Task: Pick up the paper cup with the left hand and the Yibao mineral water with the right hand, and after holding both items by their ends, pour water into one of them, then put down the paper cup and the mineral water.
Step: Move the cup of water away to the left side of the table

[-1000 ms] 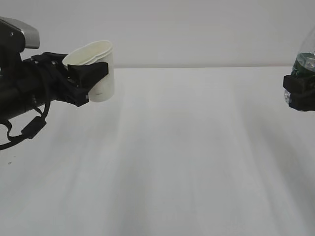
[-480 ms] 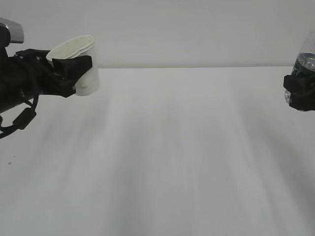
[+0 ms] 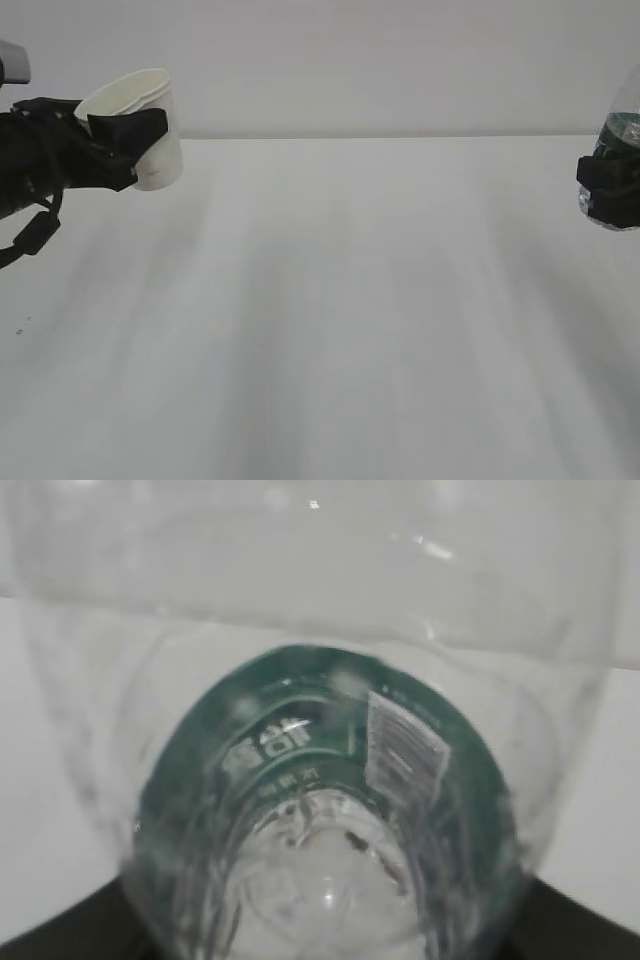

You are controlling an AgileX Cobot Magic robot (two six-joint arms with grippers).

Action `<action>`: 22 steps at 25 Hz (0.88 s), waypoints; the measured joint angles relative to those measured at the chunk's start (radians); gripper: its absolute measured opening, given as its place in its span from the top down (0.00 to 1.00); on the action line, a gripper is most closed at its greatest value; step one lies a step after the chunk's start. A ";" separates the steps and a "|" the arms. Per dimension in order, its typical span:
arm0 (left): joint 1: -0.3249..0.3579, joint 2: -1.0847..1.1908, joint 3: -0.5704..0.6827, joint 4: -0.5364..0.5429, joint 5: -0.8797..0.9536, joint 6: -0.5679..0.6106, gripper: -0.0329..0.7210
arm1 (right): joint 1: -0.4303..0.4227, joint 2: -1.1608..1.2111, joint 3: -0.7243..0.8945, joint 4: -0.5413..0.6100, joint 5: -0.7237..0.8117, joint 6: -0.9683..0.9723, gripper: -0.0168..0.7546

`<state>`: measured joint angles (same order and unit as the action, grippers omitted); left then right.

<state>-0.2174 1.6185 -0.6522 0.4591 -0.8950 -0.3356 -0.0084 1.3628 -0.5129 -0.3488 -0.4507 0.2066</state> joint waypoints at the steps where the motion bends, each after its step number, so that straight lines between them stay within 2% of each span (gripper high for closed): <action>1: 0.002 0.000 0.000 -0.002 0.000 0.000 0.46 | 0.000 0.000 0.000 0.000 0.000 0.002 0.46; 22: 0.092 0.000 0.000 -0.008 0.015 0.018 0.46 | 0.000 0.000 0.000 0.000 0.007 0.006 0.46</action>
<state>-0.1254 1.6185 -0.6522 0.4513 -0.8802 -0.3178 -0.0084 1.3628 -0.5129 -0.3488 -0.4434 0.2125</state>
